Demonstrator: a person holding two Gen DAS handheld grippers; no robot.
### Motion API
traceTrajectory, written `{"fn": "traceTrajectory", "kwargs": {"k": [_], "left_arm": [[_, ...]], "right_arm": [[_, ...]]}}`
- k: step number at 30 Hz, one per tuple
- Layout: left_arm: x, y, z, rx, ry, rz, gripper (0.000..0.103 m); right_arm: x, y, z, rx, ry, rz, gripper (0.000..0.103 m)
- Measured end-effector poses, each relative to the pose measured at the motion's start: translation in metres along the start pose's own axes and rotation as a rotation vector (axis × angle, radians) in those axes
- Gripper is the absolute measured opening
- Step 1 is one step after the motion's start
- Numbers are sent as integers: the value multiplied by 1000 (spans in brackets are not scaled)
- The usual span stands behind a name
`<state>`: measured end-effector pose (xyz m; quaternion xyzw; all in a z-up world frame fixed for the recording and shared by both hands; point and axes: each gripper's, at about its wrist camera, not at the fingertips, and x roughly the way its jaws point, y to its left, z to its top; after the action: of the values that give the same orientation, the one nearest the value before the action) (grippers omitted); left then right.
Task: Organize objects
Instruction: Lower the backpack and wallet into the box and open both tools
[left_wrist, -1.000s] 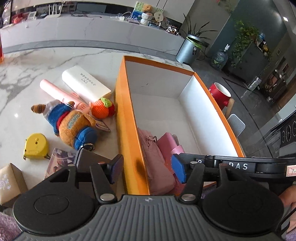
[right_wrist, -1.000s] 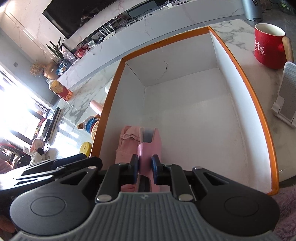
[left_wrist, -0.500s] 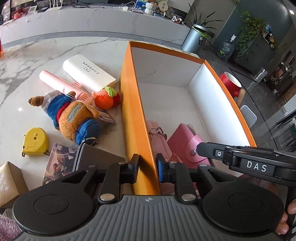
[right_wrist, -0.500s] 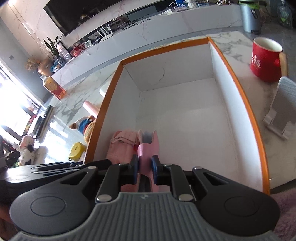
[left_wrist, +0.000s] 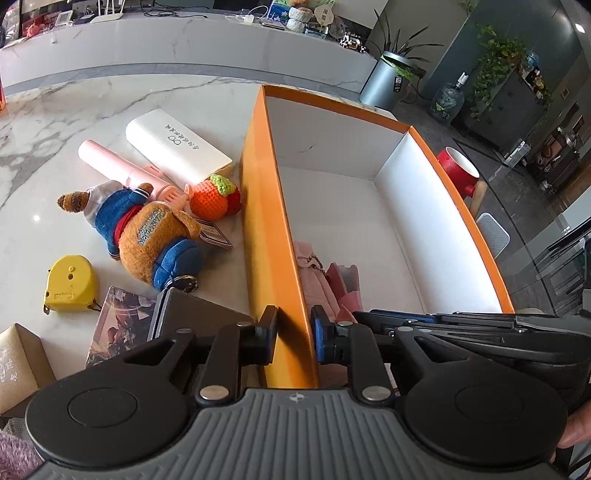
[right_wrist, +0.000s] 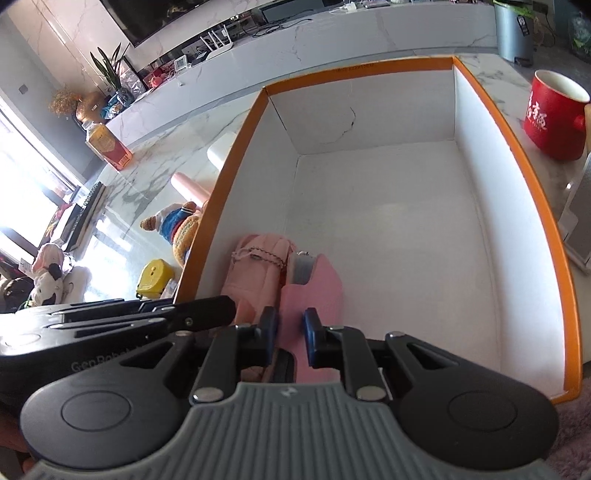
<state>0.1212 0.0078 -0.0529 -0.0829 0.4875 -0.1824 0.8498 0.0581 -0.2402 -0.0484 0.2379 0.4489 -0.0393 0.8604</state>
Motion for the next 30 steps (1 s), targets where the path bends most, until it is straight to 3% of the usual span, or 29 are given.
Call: {"fn": "traceTrajectory", "kwargs": {"k": [6,16,20,30], "left_arm": [[0,4,0,-24,-2,-28,24],[-6,9,0,-49,-23,-39,42],[-12,8,0,-46,-39,-54,45],[-37,9,3,-25,-88,-68,47]], "right_arm": [[8,-8,1,44,21,67,19],[3,-4,2,31,4,44,25],[1,-5,3,21,-9,31,34],[-9,-3,2,-4,-41,37,39]]}}
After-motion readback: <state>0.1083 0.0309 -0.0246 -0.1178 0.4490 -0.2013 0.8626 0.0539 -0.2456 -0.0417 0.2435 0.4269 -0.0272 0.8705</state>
